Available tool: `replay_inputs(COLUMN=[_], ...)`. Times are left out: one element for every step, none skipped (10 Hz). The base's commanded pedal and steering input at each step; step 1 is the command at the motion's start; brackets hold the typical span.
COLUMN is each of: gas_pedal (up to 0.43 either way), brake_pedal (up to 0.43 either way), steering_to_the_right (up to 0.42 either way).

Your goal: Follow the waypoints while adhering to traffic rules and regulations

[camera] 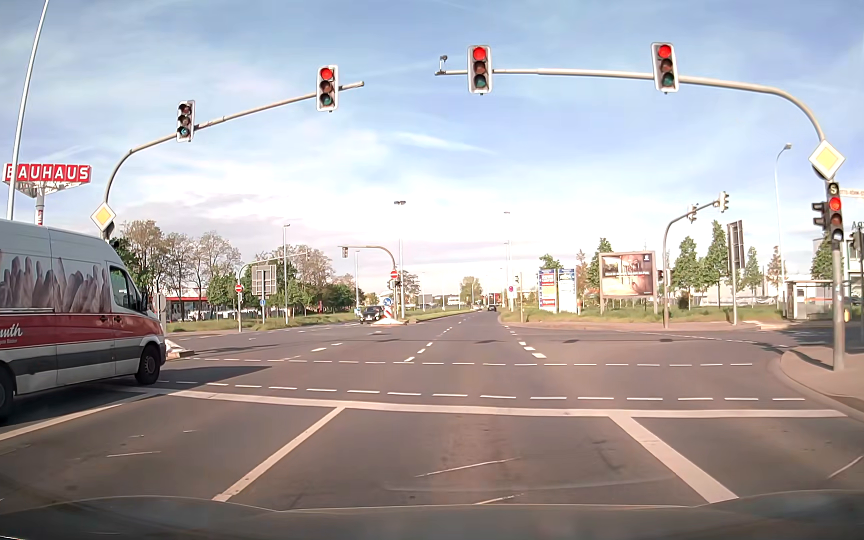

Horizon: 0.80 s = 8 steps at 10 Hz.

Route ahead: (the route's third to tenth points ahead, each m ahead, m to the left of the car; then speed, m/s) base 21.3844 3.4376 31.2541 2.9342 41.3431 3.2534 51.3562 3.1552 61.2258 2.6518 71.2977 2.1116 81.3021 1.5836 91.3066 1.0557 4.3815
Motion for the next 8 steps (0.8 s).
replay_inputs(gas_pedal=[0.000,0.000,0.000,0.000,0.000,0.000,0.000,0.000], brake_pedal=[0.323,0.323,0.323,0.323,0.323,0.317,0.317,0.311], steering_to_the_right=[-0.001,-0.002,-0.002,-0.001,-0.001,-0.001,-0.002,-0.001])
